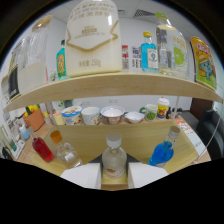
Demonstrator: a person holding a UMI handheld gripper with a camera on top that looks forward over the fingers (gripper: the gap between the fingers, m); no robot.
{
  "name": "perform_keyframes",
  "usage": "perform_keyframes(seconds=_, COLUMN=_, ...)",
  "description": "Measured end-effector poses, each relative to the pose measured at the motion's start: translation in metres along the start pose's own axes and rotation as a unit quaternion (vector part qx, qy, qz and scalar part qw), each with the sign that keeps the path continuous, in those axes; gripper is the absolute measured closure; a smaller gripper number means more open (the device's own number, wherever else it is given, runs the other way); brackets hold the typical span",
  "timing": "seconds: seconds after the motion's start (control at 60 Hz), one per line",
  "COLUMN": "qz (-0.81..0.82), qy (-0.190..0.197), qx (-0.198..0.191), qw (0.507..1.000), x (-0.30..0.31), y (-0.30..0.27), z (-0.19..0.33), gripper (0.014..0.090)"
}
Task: Make me a cup of Mojito.
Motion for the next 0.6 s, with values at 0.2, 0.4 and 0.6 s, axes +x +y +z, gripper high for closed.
perform_keyframes(seconds=0.2, qz=-0.012, qy=0.001, qx=0.023, qw=1.000, x=0.013, y=-0.015, z=-0.037, gripper=0.0697)
perform_keyframes(seconds=0.4, qz=-0.035, qy=0.030, qx=0.031, qw=0.998, x=0.057, y=0.003, z=-0.087, gripper=0.0702)
perform_keyframes(seconds=0.6, qz=-0.034, qy=0.056, qx=-0.014, qw=0.998, x=0.093, y=0.061, z=-0.099, gripper=0.0702)
